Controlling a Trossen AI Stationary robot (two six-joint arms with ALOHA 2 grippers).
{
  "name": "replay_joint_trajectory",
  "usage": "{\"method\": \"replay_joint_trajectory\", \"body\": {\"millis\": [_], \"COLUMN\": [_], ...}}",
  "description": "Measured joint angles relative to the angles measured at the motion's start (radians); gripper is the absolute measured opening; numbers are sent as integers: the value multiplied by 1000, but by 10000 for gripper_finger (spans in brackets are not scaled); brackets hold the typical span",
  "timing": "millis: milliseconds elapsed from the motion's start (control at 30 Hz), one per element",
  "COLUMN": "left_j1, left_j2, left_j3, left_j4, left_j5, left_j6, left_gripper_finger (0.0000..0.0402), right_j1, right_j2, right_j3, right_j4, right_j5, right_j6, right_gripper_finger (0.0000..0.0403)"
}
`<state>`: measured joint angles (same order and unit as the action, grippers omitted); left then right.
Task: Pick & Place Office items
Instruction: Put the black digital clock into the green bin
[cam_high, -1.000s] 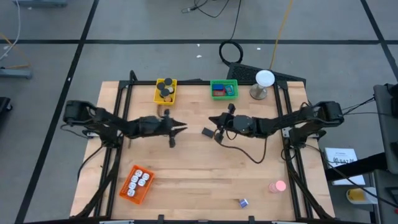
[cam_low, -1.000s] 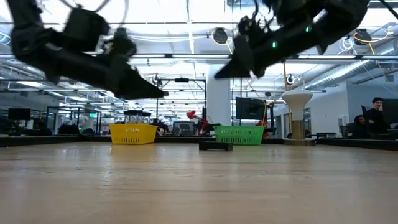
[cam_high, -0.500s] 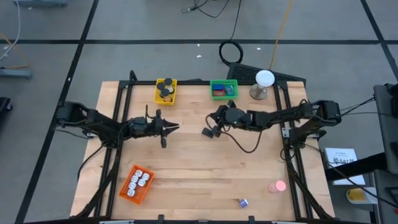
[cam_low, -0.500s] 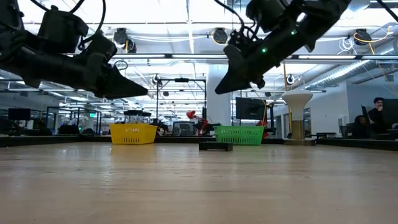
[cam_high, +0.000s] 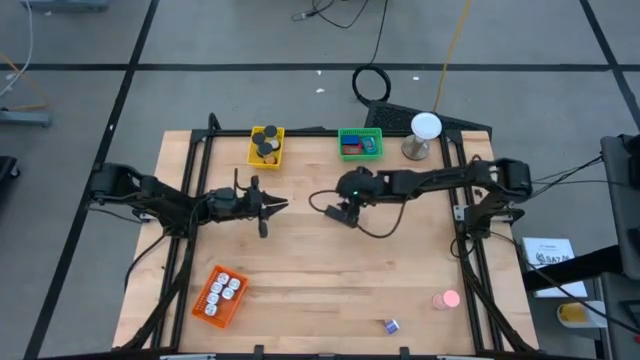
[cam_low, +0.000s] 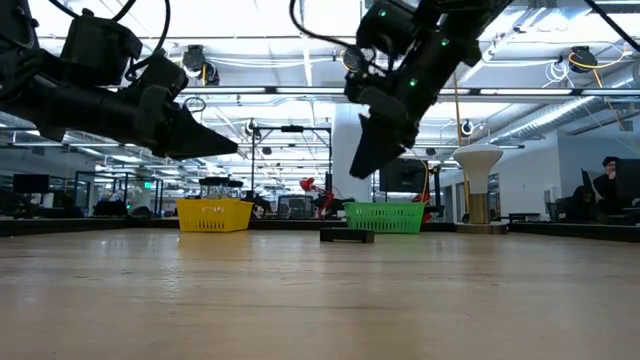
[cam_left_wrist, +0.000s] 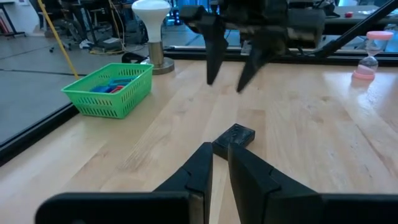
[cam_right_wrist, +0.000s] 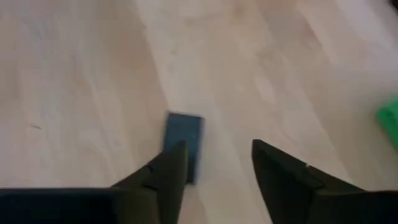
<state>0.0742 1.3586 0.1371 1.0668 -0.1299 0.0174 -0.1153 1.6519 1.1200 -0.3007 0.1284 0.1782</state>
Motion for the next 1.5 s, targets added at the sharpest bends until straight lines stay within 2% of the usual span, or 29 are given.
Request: {"method": "replay_joint_trajectory", "body": {"millis": [167,300,500,767,1000,1200,1500], "left_j1": [0,0,0,0,0,0,0], "left_j2": [0,0,0,0,0,0,0], "left_j3": [0,0,0,0,0,1,1], "left_j4": [0,0,0,-1,-1,-1,-2], "left_j5": [0,0,0,0,0,0,0], "left_j6": [0,0,0,1,0,1,1], "left_gripper_finger": [49,49,49,49,49,49,49], "right_j1": [6,-6,-10,-7,5,40,51], "right_j2": [122,197,257,245,193,208,272], "right_j3": [51,82,100,96,96,95,94], "right_j4": [-16,-9,23,32,43,39,34], "right_j5": [-1,-7,-79,-74,-42,-40,5], "right_j6": [25,50,68,102,126,135,143], "right_gripper_finger": [235,252,246,225,259,277,244]}}
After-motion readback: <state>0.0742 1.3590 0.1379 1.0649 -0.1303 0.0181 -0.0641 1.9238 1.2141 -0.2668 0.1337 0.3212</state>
